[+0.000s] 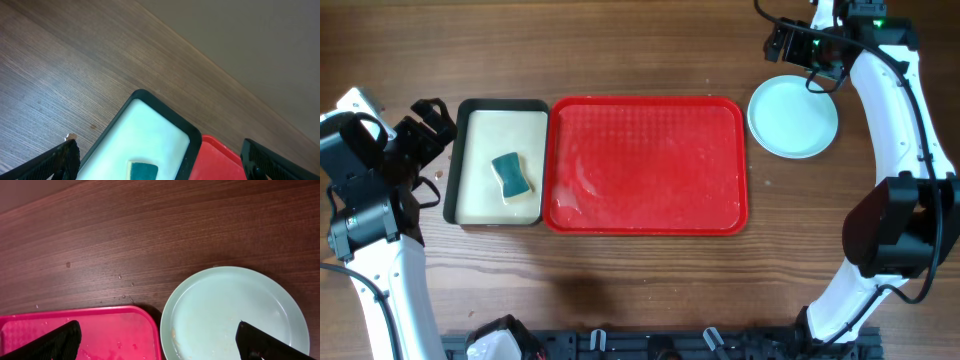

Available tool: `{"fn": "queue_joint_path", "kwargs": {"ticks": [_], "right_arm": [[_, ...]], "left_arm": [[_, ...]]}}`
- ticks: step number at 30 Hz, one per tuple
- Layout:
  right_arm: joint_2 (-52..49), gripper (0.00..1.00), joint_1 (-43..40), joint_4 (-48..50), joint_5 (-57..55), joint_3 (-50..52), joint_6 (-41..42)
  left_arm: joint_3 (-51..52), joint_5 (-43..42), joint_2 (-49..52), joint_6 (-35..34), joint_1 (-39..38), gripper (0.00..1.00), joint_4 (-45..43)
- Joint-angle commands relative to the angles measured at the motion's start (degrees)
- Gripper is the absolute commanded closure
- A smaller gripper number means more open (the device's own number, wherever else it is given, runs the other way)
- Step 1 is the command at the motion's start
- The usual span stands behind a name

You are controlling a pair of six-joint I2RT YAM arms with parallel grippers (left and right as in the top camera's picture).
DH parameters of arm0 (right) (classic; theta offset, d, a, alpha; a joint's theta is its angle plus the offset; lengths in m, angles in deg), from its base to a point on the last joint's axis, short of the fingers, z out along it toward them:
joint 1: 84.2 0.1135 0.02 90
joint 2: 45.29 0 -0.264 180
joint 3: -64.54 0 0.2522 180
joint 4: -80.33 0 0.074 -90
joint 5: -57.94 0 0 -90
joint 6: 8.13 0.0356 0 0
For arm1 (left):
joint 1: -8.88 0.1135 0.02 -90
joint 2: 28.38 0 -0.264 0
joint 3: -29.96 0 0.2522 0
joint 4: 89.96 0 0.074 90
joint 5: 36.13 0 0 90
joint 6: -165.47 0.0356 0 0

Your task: Clean dirty plates on tray and stack at the side

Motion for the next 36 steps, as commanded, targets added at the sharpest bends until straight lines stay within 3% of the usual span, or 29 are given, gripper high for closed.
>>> {"fn": "queue_joint_path", "kwargs": {"ticks": [1, 10, 22, 33, 36], "right_arm": [[-0.6, 0.0, 0.2, 0.3, 0.4, -0.6, 0.3], [9.9, 0.0, 0.2, 0.3, 0.5, -0.6, 0.3], [37.1, 0.01, 0.2, 0.3, 0.5, -0.6, 0.3], [55.4, 0.0, 1.6, -1.1, 0.5, -0.6, 0.3], [59.3, 0.0, 3.8, -2.5, -5.9, -0.5, -4.9]], "left_arm": [[-0.5, -0.5, 0.3, -0.5, 0.3, 0.0, -0.1], [-0.5, -0.5, 0.3, -0.5, 0.3, 0.0, -0.1], [-0.5, -0.5, 0.3, -0.5, 0.3, 0.0, -0.1], [-0.5, -0.5, 0.3, -0.5, 0.3, 0.0, -0.1], [-0.5, -0.5, 0.3, -0.5, 0.3, 0.0, -0.1]]}}
